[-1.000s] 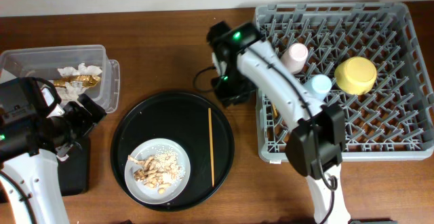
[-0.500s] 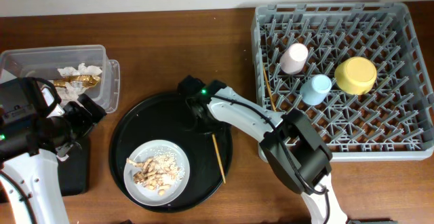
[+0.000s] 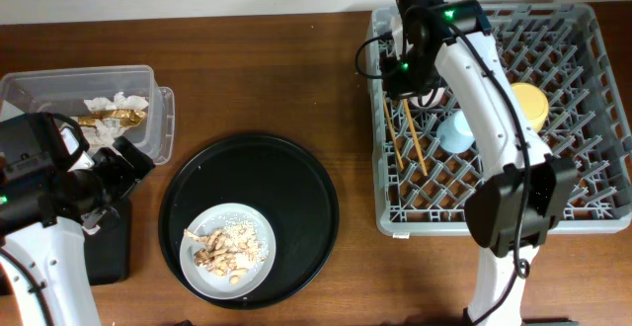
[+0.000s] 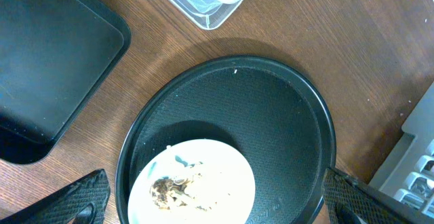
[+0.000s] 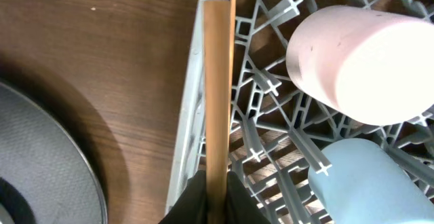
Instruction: Sort waste into correct bins and load items into the dishwasher rack
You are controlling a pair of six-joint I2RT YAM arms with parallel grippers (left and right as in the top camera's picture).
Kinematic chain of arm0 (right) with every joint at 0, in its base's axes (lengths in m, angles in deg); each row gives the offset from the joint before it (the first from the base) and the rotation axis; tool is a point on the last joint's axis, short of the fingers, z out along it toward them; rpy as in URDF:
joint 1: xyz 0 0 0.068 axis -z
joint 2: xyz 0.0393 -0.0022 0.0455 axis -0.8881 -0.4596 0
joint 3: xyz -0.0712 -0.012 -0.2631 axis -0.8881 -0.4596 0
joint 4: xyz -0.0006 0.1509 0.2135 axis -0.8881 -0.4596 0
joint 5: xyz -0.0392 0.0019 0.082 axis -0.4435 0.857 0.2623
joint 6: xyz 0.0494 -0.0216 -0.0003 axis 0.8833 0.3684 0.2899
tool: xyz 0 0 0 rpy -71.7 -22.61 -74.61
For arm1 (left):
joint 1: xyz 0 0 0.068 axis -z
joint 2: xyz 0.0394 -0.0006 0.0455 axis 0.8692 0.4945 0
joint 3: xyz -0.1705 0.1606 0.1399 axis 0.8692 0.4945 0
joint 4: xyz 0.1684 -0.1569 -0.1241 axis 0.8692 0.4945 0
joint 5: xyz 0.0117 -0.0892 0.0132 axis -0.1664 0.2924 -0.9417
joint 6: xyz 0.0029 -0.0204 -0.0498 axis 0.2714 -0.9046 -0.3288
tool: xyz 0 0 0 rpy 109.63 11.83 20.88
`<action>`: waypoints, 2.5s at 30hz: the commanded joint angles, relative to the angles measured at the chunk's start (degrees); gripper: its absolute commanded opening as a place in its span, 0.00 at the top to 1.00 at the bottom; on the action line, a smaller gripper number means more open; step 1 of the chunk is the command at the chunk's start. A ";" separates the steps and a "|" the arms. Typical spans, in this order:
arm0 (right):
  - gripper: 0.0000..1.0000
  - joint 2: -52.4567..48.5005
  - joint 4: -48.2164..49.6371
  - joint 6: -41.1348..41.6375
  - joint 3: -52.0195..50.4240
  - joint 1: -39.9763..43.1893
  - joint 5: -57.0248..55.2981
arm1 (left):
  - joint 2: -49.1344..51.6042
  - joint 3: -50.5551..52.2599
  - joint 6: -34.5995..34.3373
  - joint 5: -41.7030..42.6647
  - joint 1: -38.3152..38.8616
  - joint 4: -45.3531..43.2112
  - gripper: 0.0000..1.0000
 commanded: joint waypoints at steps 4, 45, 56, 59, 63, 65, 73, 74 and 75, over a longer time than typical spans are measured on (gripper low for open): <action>0.77 -3.26 3.26 -0.20 0.02 0.24 1.07 | -0.35 -0.11 0.11 -0.24 -0.09 -0.11 0.01; 0.02 25.35 -14.49 18.88 0.68 42.29 -0.50 | 14.97 21.59 -28.89 -24.68 66.10 -7.74 0.35; 0.02 25.35 -14.49 18.88 0.68 42.29 -0.50 | 28.92 21.55 -27.47 -25.27 66.10 -16.92 0.74; 0.02 25.35 -14.49 18.88 0.68 42.29 -0.50 | 28.94 21.57 -27.47 -25.73 66.10 -16.65 0.88; 0.01 25.35 -14.49 18.88 0.68 42.29 -0.50 | 28.92 20.92 -27.45 -25.81 66.10 -12.87 0.99; 0.02 25.35 -14.49 18.91 0.68 42.29 -0.50 | 28.92 17.51 -27.45 -27.34 66.10 -7.28 0.99; 0.02 25.35 -14.49 18.88 0.68 42.29 -0.50 | 28.92 -0.09 -24.59 -35.19 59.12 12.76 0.99; 0.02 25.35 -14.49 18.88 0.68 42.29 -0.50 | 28.92 -1.70 -21.22 -35.19 56.13 13.20 0.99; 0.02 25.35 -14.49 18.88 0.68 42.29 -0.50 | 28.92 -3.30 -18.16 -35.17 52.61 13.18 0.99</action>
